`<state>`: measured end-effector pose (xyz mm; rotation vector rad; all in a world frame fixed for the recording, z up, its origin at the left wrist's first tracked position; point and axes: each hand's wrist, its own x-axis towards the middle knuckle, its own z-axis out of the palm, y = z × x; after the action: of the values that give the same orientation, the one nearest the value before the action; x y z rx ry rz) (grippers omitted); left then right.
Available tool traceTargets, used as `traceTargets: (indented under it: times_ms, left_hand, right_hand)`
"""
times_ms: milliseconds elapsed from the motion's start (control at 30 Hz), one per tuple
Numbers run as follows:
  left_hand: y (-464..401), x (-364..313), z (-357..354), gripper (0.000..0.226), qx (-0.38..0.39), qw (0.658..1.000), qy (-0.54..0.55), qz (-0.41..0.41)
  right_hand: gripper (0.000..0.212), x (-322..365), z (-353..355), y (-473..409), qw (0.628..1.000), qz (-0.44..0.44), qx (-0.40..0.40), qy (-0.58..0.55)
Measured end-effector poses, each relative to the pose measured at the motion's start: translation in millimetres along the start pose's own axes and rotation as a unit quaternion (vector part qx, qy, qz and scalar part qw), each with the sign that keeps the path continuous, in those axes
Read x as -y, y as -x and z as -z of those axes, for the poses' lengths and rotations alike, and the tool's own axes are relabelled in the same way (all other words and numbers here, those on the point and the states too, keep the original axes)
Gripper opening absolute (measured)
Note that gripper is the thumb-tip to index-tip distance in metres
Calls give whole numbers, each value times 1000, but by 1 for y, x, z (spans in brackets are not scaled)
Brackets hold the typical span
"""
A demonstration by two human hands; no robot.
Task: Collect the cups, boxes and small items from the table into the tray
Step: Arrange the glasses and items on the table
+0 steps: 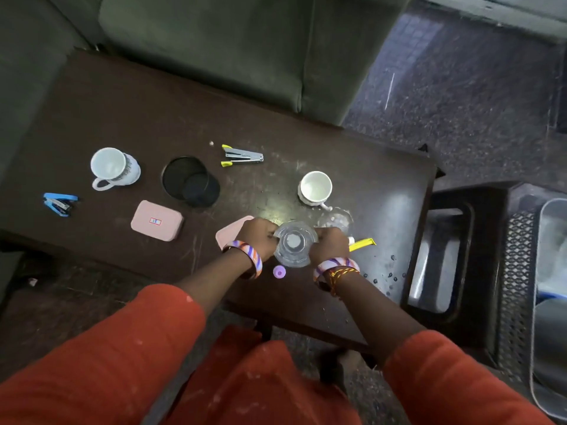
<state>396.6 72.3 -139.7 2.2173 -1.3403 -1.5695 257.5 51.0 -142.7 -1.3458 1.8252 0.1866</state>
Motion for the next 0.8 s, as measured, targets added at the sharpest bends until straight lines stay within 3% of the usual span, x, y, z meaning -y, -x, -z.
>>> traceTargets:
  times_ms: [200, 467, 600, 800]
  left_hand:
    - [-3, -13, 38, 22, -55, 994, 94, -13]
    - [-7, 13, 76, 28, -134, 957, 251, 56]
    - [-4, 33, 78, 27, -99, 936, 318, 111]
    - [1, 40, 78, 43, -57, 875, 457, 147]
  right_hand:
    - [36, 40, 22, 1, 995, 80, -50, 20]
    - [32, 103, 15, -33, 995, 99, -13, 1]
    - [31, 116, -4, -45, 996, 83, 7, 10]
    - [31, 123, -21, -50, 998, 48, 47, -18]
